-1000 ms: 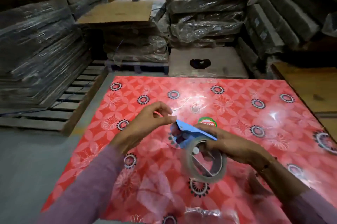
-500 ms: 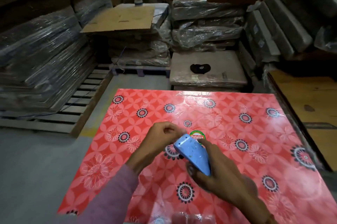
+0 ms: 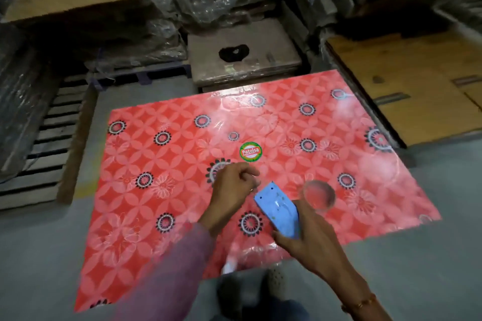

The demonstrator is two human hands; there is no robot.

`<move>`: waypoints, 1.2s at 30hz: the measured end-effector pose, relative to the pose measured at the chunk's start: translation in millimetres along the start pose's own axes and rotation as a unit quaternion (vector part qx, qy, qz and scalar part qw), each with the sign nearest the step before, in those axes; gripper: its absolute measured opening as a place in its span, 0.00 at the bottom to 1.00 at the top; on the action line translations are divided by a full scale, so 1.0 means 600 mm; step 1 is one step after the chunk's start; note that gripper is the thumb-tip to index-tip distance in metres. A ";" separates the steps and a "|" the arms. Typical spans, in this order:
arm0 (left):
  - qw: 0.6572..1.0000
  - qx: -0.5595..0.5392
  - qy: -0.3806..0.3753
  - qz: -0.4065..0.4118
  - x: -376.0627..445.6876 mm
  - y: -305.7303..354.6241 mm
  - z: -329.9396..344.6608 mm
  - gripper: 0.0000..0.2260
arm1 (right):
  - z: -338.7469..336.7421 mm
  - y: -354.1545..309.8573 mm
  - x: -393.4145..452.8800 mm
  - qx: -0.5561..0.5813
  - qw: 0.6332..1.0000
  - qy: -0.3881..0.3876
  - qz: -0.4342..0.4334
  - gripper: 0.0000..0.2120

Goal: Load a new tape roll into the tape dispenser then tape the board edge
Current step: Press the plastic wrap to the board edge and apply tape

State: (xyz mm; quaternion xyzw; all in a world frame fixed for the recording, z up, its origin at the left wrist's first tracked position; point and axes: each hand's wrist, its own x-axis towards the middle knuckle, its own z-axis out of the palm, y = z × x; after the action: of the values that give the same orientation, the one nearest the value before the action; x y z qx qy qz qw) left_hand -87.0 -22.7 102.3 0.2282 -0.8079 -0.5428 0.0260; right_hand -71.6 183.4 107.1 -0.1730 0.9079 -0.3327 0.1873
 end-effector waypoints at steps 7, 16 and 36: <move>0.983 0.030 -0.175 -0.042 -0.081 -0.109 0.075 0.10 | 0.093 0.047 -0.162 0.002 0.981 -0.019 0.193 0.28; 0.967 0.114 -0.229 0.000 -0.124 -0.184 0.141 0.16 | 0.168 0.054 -0.221 0.022 0.944 0.001 0.328 0.30; 0.955 0.220 -0.175 0.095 -0.083 -0.192 0.184 0.08 | 0.151 0.082 -0.142 -0.047 0.942 -0.016 0.333 0.21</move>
State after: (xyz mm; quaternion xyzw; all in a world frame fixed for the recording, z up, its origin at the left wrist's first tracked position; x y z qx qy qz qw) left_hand -35.5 57.3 -35.3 0.0525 -0.9170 -0.3785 -0.1149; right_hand 34.3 207.1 29.4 0.1252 0.9251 -0.2050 0.2940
